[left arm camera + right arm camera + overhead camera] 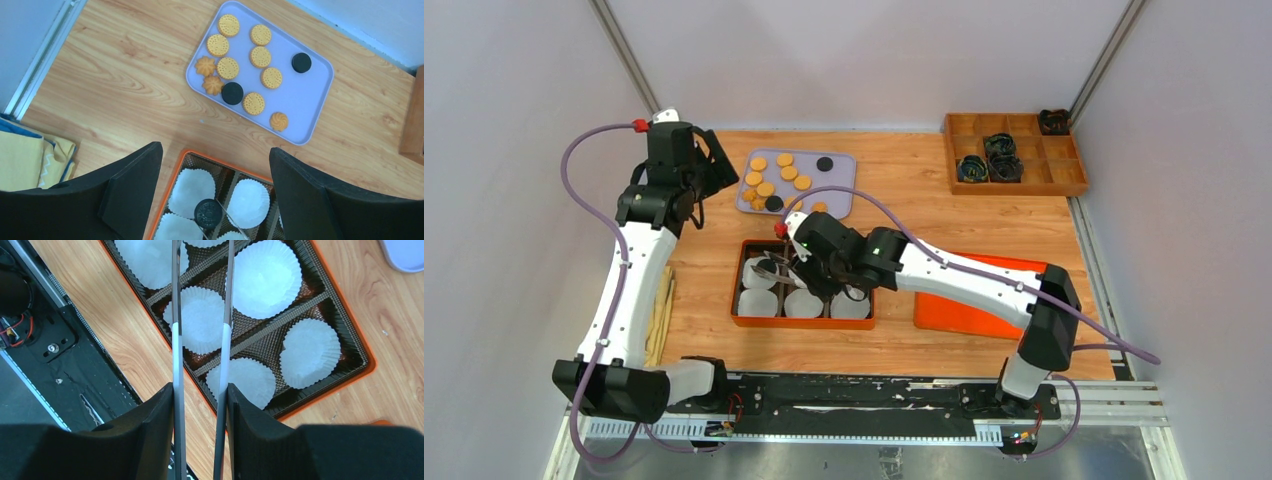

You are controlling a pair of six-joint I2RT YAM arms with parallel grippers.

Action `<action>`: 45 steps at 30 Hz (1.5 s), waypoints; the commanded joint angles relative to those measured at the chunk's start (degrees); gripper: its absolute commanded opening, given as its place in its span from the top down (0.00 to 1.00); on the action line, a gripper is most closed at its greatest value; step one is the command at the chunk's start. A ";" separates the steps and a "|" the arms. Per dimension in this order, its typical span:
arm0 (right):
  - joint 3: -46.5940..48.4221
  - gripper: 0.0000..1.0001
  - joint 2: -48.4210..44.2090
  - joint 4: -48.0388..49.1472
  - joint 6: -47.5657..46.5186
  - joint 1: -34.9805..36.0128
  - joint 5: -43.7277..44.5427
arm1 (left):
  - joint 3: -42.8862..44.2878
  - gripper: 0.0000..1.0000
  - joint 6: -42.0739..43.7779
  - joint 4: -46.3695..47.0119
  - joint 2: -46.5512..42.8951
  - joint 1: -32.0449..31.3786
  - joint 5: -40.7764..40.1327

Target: Pack the cookies

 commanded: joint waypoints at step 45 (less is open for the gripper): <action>8.79 0.49 8.33 0.43 -0.12 1.17 7.00 | -2.41 0.15 1.71 2.31 -0.43 0.07 3.58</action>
